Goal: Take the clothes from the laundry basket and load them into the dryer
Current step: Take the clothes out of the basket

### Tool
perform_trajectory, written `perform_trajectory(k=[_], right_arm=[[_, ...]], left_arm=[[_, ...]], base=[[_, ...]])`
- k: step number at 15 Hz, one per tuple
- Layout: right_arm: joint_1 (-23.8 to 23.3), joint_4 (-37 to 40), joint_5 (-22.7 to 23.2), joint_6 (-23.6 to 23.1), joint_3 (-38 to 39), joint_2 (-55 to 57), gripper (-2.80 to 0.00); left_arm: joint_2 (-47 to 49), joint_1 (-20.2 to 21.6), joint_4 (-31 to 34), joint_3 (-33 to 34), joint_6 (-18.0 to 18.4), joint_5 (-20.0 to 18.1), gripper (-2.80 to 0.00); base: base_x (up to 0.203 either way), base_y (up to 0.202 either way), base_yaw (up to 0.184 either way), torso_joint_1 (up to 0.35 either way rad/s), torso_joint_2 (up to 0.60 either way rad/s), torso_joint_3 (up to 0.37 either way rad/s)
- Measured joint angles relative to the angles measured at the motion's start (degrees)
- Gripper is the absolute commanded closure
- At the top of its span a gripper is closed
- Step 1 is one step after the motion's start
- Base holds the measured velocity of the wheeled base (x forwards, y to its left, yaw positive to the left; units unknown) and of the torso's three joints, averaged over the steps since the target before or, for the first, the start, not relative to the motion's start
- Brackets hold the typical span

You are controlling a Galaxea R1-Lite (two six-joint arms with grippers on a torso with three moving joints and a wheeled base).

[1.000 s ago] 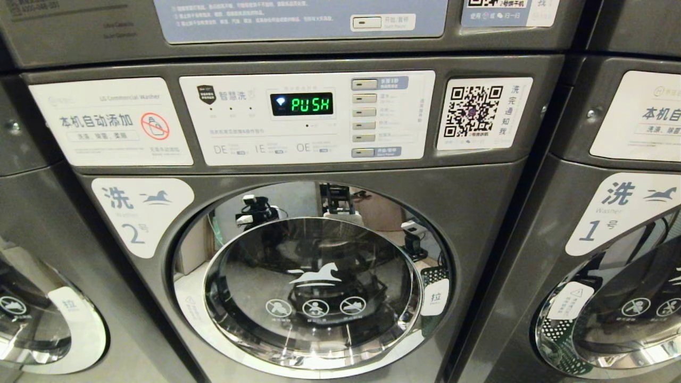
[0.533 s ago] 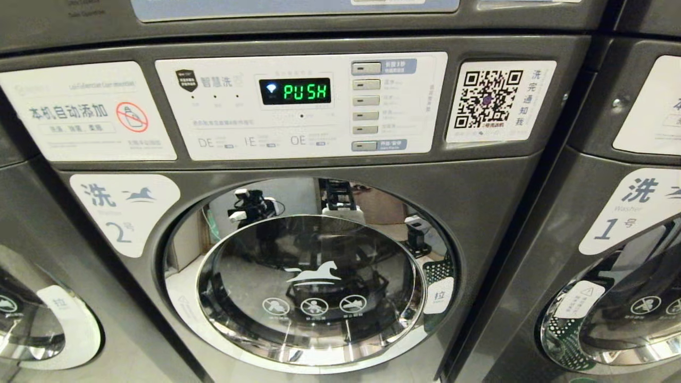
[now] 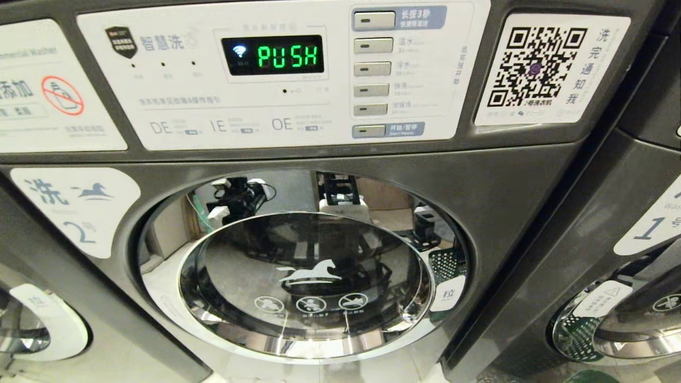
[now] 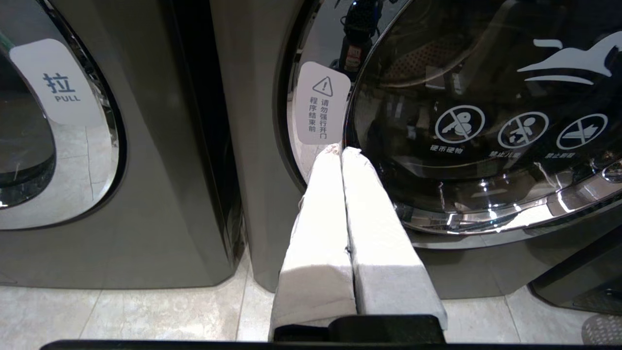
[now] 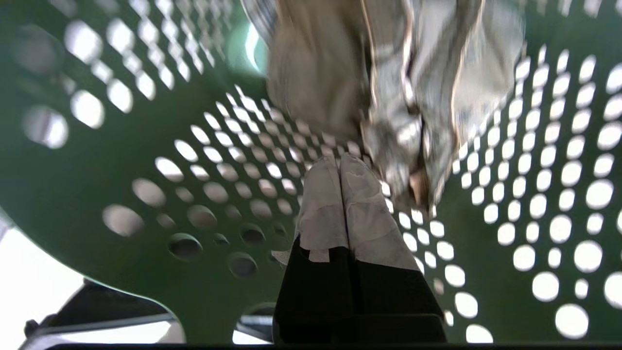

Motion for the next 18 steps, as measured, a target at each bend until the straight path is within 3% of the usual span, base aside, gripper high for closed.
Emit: perform_trajectory(k=[18], right_arm=[[-1.3,0.0,-0.1,-1.2,-9.7,13.8,0.0]], left_arm=[[0.0,0.0,-0.2,0.0,-0.1,0.0,0.0]], base=[[0.0,0.0,0.0,0.004,0.0,-0.198]])
